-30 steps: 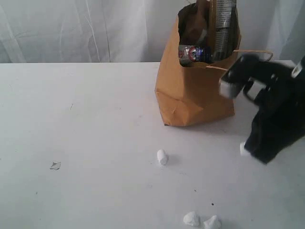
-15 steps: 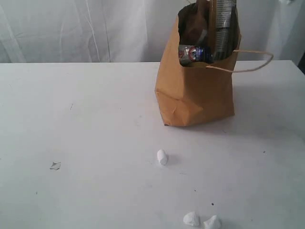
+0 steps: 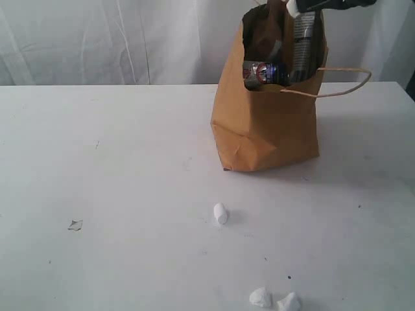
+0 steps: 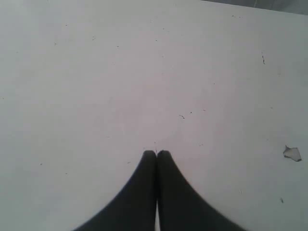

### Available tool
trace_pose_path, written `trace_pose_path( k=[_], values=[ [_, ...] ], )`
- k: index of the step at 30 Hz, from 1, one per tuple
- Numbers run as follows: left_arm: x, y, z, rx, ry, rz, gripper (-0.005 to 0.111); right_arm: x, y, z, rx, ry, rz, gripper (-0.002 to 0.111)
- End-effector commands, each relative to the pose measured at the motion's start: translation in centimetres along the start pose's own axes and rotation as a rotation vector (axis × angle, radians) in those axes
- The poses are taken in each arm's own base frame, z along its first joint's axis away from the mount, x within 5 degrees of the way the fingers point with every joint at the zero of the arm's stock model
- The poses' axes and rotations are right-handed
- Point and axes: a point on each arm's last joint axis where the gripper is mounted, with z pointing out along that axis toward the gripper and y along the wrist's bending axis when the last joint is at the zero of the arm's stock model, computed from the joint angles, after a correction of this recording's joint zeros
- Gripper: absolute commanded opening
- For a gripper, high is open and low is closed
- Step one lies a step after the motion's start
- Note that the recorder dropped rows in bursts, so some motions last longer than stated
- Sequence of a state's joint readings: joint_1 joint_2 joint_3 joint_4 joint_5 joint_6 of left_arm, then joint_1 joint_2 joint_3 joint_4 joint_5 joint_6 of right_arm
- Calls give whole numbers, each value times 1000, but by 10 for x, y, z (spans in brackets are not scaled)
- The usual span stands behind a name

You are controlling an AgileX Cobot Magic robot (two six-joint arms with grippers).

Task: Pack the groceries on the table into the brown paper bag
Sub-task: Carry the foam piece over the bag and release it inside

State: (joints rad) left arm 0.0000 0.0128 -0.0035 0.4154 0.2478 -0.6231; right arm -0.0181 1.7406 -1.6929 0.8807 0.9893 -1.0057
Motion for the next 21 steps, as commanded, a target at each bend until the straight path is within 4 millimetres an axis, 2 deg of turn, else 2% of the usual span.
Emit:
trace_pose_path(
  k=[1, 5, 8, 13, 15, 16, 18, 21],
  values=[
    [1, 0, 1, -2, 7, 5, 0, 4, -8, 11, -13, -7, 18, 10],
    [1, 0, 1, -2, 7, 5, 0, 5, -9, 15, -22, -20, 39, 41],
    [1, 0, 1, -2, 7, 5, 0, 4, -10, 15, -13, -32, 43, 55],
    [1, 0, 1, -2, 7, 5, 0, 3, -8, 14, -24, -30, 51, 56],
    [1, 0, 1, -2, 7, 5, 0, 6, 0, 4, -87, 37, 28, 56],
    [1, 0, 1, -2, 7, 5, 0, 13, 11, -6, -147, 147, -24, 56],
    [1, 0, 1, -2, 7, 5, 0, 15, 14, -22, -66, 239, -98, 56],
    [1, 0, 1, -2, 7, 5, 0, 11, 20, -47, 67, 306, -70, 56]
  ],
)
